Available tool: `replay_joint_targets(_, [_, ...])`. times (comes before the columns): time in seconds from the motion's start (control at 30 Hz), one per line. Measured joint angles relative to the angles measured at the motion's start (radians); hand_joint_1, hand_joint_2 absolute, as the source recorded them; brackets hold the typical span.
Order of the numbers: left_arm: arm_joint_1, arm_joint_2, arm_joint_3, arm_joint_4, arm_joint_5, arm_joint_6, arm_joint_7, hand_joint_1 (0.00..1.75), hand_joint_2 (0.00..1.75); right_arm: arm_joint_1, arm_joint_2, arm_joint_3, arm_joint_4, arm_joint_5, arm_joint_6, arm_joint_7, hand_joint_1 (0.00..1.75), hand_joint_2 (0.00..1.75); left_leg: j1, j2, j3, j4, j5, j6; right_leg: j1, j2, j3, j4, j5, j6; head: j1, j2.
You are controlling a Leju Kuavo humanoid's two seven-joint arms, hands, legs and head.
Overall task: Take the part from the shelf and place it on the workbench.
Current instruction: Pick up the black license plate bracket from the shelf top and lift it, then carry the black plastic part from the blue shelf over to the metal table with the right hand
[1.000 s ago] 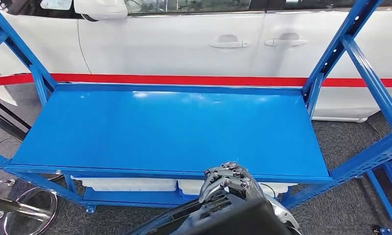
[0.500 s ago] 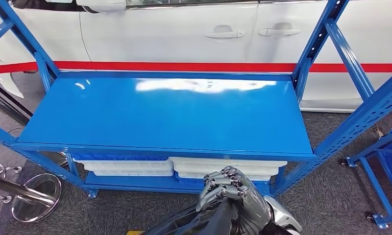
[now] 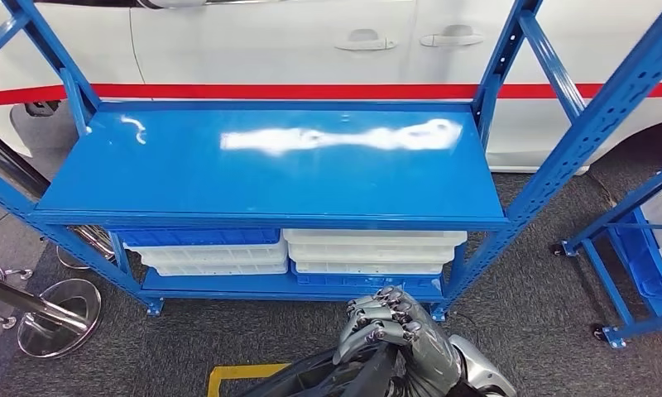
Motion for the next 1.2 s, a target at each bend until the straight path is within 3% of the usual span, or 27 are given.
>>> replay_joint_targets(0.07, [0.001, 0.001, 0.000, 0.000, 0.000, 0.000, 0.000, 0.00, 0.00, 0.001, -0.002, 0.002, -0.002, 0.000, 0.000, 0.000, 1.68, 1.75, -0.002, 0.009, -0.011, 0.016, 0.006, -0.012, 0.007, -0.005, 0.022, -0.044, -0.022, -0.016, -0.001, 0.000])
replay_joint_targets(0.13, [0.001, 0.000, -0.001, 0.000, 0.000, -0.001, 0.000, 0.00, 0.00, 0.002, -0.004, 0.003, -0.003, 0.000, 0.000, -0.001, 1.68, 1.75, 0.002, 0.012, -0.016, 0.022, 0.007, -0.026, 0.007, 0.004, 0.006, -0.043, -0.008, -0.039, -0.001, 0.000])
replay_joint_targets(0.17, [0.001, 0.000, -0.001, 0.000, 0.000, -0.001, 0.000, 0.00, 0.00, 0.003, -0.005, 0.003, -0.003, 0.000, 0.000, -0.001, 1.68, 1.75, 0.005, 0.003, -0.023, 0.034, -0.013, -0.034, 0.007, 0.008, -0.004, -0.044, 0.003, -0.049, -0.001, 0.000])
replay_joint_targets(0.23, [0.003, 0.000, -0.001, 0.000, 0.000, -0.001, 0.000, 0.00, 0.00, 0.003, -0.005, 0.005, -0.004, 0.000, 0.000, -0.001, 1.68, 1.75, 0.008, -0.027, -0.052, 0.113, -0.102, -0.046, 0.007, 0.018, -0.031, -0.045, 0.028, -0.062, -0.001, 0.000])
replay_joint_targets(0.3, [0.003, 0.000, -0.001, 0.000, 0.000, -0.001, 0.000, 0.00, 0.00, 0.003, -0.006, 0.006, -0.005, 0.001, 0.000, -0.001, 1.68, 1.75, 0.008, -0.042, -0.081, 0.236, -0.185, -0.047, 0.010, 0.032, -0.064, -0.044, 0.053, -0.066, -0.001, 0.000])
replay_joint_targets(0.33, [0.003, 0.000, -0.001, 0.000, -0.001, -0.001, 0.000, 0.00, 0.00, 0.003, -0.006, 0.007, -0.005, 0.001, 0.000, -0.001, 1.68, 1.75, 0.008, -0.044, -0.083, 0.278, -0.197, -0.045, 0.013, 0.039, -0.081, -0.043, 0.066, -0.067, -0.001, 0.000])
replay_joint_targets(0.37, [0.003, 0.000, -0.001, 0.000, -0.001, -0.001, 0.000, 0.00, 0.00, 0.003, -0.007, 0.008, -0.005, 0.001, 0.000, -0.002, 1.68, 1.75, 0.007, -0.045, -0.068, 0.289, -0.186, -0.040, 0.015, 0.046, -0.098, -0.042, 0.078, -0.067, -0.001, 0.000])
replay_joint_targets(0.4, [0.003, 0.000, -0.001, 0.000, -0.002, -0.001, -0.001, 0.00, 0.00, 0.003, -0.007, 0.009, -0.005, 0.001, 0.000, -0.003, 1.68, 1.75, 0.006, -0.047, -0.035, 0.263, -0.162, -0.032, 0.018, 0.054, -0.114, -0.042, 0.091, -0.066, -0.001, 0.000])
replay_joint_targets(0.43, [0.002, 0.000, -0.001, 0.000, -0.002, -0.001, -0.001, 0.00, 0.00, 0.003, -0.007, 0.010, -0.005, 0.001, 0.001, -0.005, 1.68, 1.75, 0.003, -0.054, 0.015, 0.206, -0.137, -0.021, 0.020, 0.061, -0.127, -0.042, 0.104, -0.066, -0.001, 0.000])
replay_joint_targets(0.5, [-0.001, 0.003, -0.002, 0.001, -0.002, 0.000, -0.003, 0.00, 0.00, 0.003, -0.007, 0.012, -0.005, 0.001, 0.002, -0.009, 1.68, 1.75, -0.006, -0.078, 0.128, 0.056, -0.128, 0.002, 0.022, 0.073, -0.143, -0.044, 0.127, -0.061, -0.001, 0.000])
replay_joint_targets(0.57, [-0.003, 0.007, -0.002, 0.001, 0.000, 0.001, -0.006, 0.00, 0.00, 0.003, -0.008, 0.013, -0.005, 0.000, 0.004, -0.013, 1.68, 1.75, -0.015, -0.091, 0.180, -0.030, -0.139, 0.013, 0.018, 0.081, -0.144, -0.054, 0.149, -0.050, 0.000, 0.000])
replay_joint_targets(0.63, [-0.003, 0.008, -0.002, 0.001, 0.001, 0.003, -0.009, 0.00, 0.00, 0.004, -0.008, 0.014, -0.005, 0.000, 0.005, -0.017, 1.68, 1.75, -0.016, -0.083, 0.175, -0.052, -0.114, 0.018, 0.014, 0.086, -0.143, -0.069, 0.170, -0.037, 0.000, 0.000])
replay_joint_targets(0.67, [-0.003, 0.009, -0.002, 0.001, 0.001, 0.004, -0.009, 0.00, 0.00, 0.004, -0.009, 0.013, -0.005, 0.000, 0.004, -0.019, 1.68, 1.75, -0.015, -0.077, 0.171, -0.063, -0.097, 0.021, 0.014, 0.080, -0.145, -0.069, 0.163, -0.033, 0.000, 0.000])
replay_joint_targets(0.7, [-0.003, 0.009, -0.002, 0.002, 0.002, 0.005, -0.009, 0.00, 0.00, 0.004, -0.009, 0.013, -0.005, 0.001, 0.004, -0.020, 1.68, 1.75, -0.012, -0.069, 0.162, -0.073, -0.079, 0.025, 0.015, 0.071, -0.151, -0.054, 0.133, -0.029, 0.000, 0.000])
replay_joint_targets(0.73, [-0.002, 0.009, -0.002, 0.002, 0.002, 0.005, -0.010, 0.00, 0.00, 0.005, -0.010, 0.013, -0.005, 0.003, 0.003, -0.021, 1.68, 1.75, -0.009, -0.062, 0.150, -0.079, -0.063, 0.027, 0.015, 0.059, -0.158, -0.019, 0.081, -0.026, 0.000, 0.000])
replay_joint_targets(0.8, [0.000, 0.009, -0.002, 0.002, 0.005, 0.006, -0.010, 0.00, 0.00, 0.005, -0.011, 0.013, -0.005, 0.007, 0.002, -0.021, 1.68, 1.75, -0.009, -0.050, 0.119, -0.077, -0.039, 0.029, 0.011, 0.047, -0.174, 0.092, -0.028, -0.017, 0.000, 0.000])
replay_joint_targets(0.83, [0.001, 0.009, -0.002, 0.002, 0.006, 0.005, -0.011, 0.00, 0.00, 0.005, -0.011, 0.013, -0.005, 0.010, 0.001, -0.021, 1.68, 1.75, -0.009, -0.044, 0.101, -0.073, -0.027, 0.027, 0.009, 0.045, -0.178, 0.149, -0.053, -0.013, 0.000, 0.000])
replay_joint_targets(0.87, [0.002, 0.009, -0.002, 0.002, 0.008, 0.005, -0.012, 0.00, 0.00, 0.005, -0.012, 0.013, -0.005, 0.012, 0.001, -0.021, 1.68, 1.75, -0.008, -0.039, 0.081, -0.067, -0.016, 0.024, 0.006, 0.044, -0.172, 0.187, -0.050, -0.009, 0.000, 0.000])
replay_joint_targets(0.9, [0.002, 0.009, -0.002, 0.002, 0.009, 0.004, -0.013, 0.00, 0.00, 0.004, -0.012, 0.013, -0.005, 0.013, 0.001, -0.021, 1.68, 1.75, -0.007, -0.035, 0.060, -0.059, -0.006, 0.020, 0.004, 0.042, -0.153, 0.195, -0.026, -0.006, 0.000, 0.000])
replay_joint_targets(0.93, [0.002, 0.009, -0.002, 0.002, 0.010, 0.004, -0.014, 0.00, 0.00, 0.004, -0.012, 0.013, -0.005, 0.014, 0.002, -0.021, 1.68, 1.75, -0.006, -0.032, 0.038, -0.049, 0.002, 0.015, 0.003, 0.040, -0.117, 0.170, 0.004, -0.004, 0.000, 0.000])
replay_joint_targets(0.97, [0.001, 0.009, -0.002, 0.003, 0.010, 0.003, -0.015, 0.00, 0.00, 0.004, -0.012, 0.013, -0.004, 0.014, 0.002, -0.021, 1.68, 1.75, -0.004, -0.029, 0.019, -0.037, 0.009, 0.010, 0.001, 0.039, -0.068, 0.114, 0.019, -0.004, 0.000, 0.000])
replay_joint_targets(1.0, [0.001, 0.009, -0.002, 0.003, 0.009, 0.002, -0.016, 0.00, 0.00, 0.003, -0.012, 0.013, -0.004, 0.014, 0.004, -0.021, 1.68, 1.75, -0.003, -0.028, 0.004, -0.024, 0.013, 0.005, 0.003, 0.038, -0.014, 0.042, 0.013, -0.006, 0.000, 0.000])
replay_joint_targets(1.07, [0.001, 0.008, -0.002, 0.004, 0.009, 0.002, -0.017, 0.00, 0.00, 0.003, -0.012, 0.013, -0.004, 0.013, 0.006, -0.021, 1.68, 1.75, -0.003, -0.027, -0.013, -0.007, 0.024, -0.007, 0.010, 0.037, 0.050, -0.057, -0.021, -0.019, 0.000, 0.000])
replay_joint_targets(1.13, [0.002, 0.008, -0.002, 0.004, 0.008, 0.001, -0.017, 0.00, 0.00, 0.003, -0.012, 0.012, -0.004, 0.012, 0.006, -0.022, 1.68, 1.75, 0.000, -0.028, -0.020, -0.006, 0.037, -0.021, 0.014, 0.036, 0.052, -0.076, -0.019, -0.038, 0.000, 0.000])
replay_joint_targets(1.2, [0.003, 0.008, -0.002, 0.005, 0.007, 0.001, -0.017, 0.00, 0.00, 0.002, -0.012, 0.012, -0.003, 0.011, 0.006, -0.023, 1.68, 1.75, 0.005, -0.036, -0.036, 0.018, 0.004, -0.033, 0.011, 0.032, 0.036, -0.082, 0.003, -0.057, 0.000, 0.000])
